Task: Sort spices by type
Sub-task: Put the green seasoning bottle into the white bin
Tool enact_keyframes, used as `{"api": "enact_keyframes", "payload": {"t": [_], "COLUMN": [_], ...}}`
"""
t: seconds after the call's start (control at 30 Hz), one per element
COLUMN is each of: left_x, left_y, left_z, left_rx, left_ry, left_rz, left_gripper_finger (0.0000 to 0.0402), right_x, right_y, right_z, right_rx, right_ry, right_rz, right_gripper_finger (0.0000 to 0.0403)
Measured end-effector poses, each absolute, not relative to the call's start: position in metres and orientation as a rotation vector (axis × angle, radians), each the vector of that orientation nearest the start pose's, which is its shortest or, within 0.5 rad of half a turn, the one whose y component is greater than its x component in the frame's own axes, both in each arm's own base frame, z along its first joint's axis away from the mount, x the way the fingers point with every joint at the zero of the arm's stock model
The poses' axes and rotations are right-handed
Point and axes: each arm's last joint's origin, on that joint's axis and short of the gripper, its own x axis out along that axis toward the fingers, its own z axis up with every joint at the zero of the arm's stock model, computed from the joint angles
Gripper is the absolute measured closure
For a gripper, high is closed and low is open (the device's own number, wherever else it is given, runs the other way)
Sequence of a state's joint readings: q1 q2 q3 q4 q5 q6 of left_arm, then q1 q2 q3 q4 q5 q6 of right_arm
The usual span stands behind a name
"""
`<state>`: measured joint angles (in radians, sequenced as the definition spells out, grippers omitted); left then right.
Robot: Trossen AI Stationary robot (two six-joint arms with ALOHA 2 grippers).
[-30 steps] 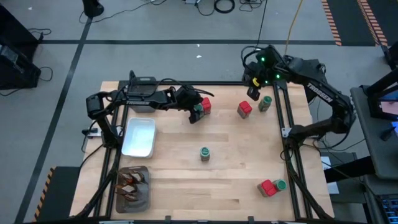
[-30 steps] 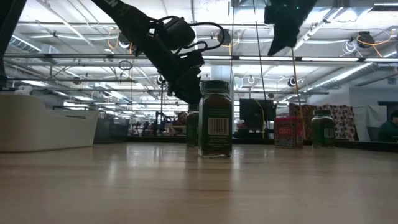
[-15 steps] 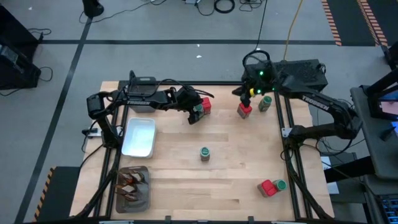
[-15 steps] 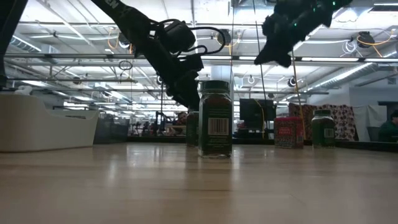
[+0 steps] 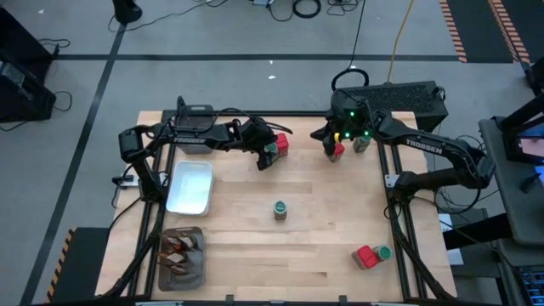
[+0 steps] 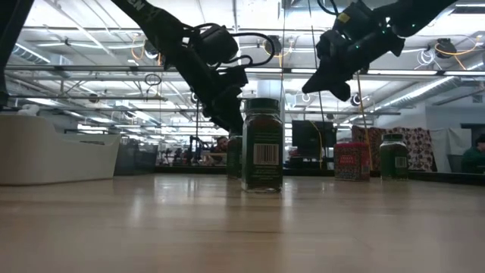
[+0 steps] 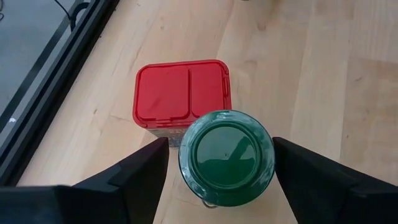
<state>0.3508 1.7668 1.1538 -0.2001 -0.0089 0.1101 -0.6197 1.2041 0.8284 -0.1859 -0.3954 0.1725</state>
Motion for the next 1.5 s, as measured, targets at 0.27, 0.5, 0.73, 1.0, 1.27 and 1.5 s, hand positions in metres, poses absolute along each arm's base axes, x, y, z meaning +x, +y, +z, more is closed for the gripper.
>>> {"api": "enact_keyframes", "payload": {"t": [0.27, 0.5, 0.73, 1.0, 1.27, 1.5], "left_x": [0.351, 0.357, 0.356, 0.355, 0.351, 0.323], "left_y": [0.129, 0.129, 0.128, 0.128, 0.127, 0.128], "left_z": [0.197, 0.183, 0.181, 0.185, 0.222, 0.267], "left_rx": [-0.038, -0.087, -0.099, -0.098, -0.082, -0.068], "left_ry": [0.825, 0.848, 0.858, 0.851, 0.762, 0.756], "left_rz": [0.293, 0.28, 0.282, 0.284, 0.291, 0.35], "left_gripper_finger": [0.0145, 0.0155, 0.0167, 0.0192, 0.0197, 0.0197], "right_x": [0.214, 0.214, 0.214, 0.214, 0.214, 0.214], "right_y": [-0.139, -0.139, -0.139, -0.139, -0.139, -0.139], "right_z": [0.265, 0.265, 0.265, 0.265, 0.265, 0.265], "right_rx": [0.443, 0.443, 0.443, 0.443, 0.433, 0.355], "right_ry": [0.477, 0.477, 0.478, 0.478, 0.479, 0.494], "right_rz": [-0.262, -0.262, -0.262, -0.262, -0.26, -0.239], "right_gripper_finger": [0.0403, 0.0403, 0.0403, 0.0403, 0.0403, 0.0403]}}
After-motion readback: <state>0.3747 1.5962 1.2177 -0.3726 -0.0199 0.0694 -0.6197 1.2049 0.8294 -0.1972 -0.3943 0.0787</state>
